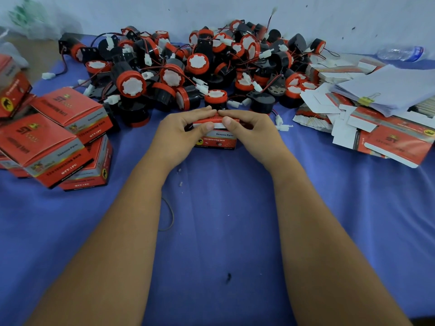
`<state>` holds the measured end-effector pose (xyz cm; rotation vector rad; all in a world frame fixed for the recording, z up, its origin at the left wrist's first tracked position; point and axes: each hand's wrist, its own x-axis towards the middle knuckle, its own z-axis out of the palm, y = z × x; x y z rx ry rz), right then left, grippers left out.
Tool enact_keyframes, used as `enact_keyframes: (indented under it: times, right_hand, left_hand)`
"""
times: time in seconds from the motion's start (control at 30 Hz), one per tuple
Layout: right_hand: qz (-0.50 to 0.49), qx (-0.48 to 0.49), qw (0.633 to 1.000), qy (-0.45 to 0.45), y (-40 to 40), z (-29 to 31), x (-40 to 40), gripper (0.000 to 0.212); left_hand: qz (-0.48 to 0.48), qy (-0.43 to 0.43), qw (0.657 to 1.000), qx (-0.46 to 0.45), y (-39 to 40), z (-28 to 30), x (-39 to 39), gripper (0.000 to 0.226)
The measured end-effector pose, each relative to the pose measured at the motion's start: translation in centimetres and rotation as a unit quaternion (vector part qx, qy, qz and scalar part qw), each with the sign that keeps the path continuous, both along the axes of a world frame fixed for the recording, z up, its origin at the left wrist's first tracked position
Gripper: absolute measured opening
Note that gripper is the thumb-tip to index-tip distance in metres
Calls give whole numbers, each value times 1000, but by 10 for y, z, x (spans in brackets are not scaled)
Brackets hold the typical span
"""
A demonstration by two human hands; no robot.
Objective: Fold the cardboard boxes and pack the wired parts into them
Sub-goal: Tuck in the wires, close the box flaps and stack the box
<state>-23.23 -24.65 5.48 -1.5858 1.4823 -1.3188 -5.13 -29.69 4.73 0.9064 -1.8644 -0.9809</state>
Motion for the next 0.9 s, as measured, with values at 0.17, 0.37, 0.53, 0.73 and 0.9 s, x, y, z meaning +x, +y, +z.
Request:
enact_keyframes:
  times: [0.17,0.37,0.53,0.73,0.9]
  right_hand:
    - [-6,5,1000,-7,-1,-1,0,29]
    - [-13,4,1000,-10,-1,-2,2,29]
    - [-27,-7,999,-20,-2,-2,6,26]
    - [-55,-34,998,0,-3,-4,9,25]
    - [-63,-40,997,20,-2,-3,10,27]
  left_hand:
    - [-23,52,998,31,-1,0,1,28]
    - [-42,175,975,129,-5,-2,5,32]
    - [-32,209,963,166,-6,0,8,38]
    - [33,209,969,128,-1,0,4,31]
    - [39,214,970,106,0,0,2,23]
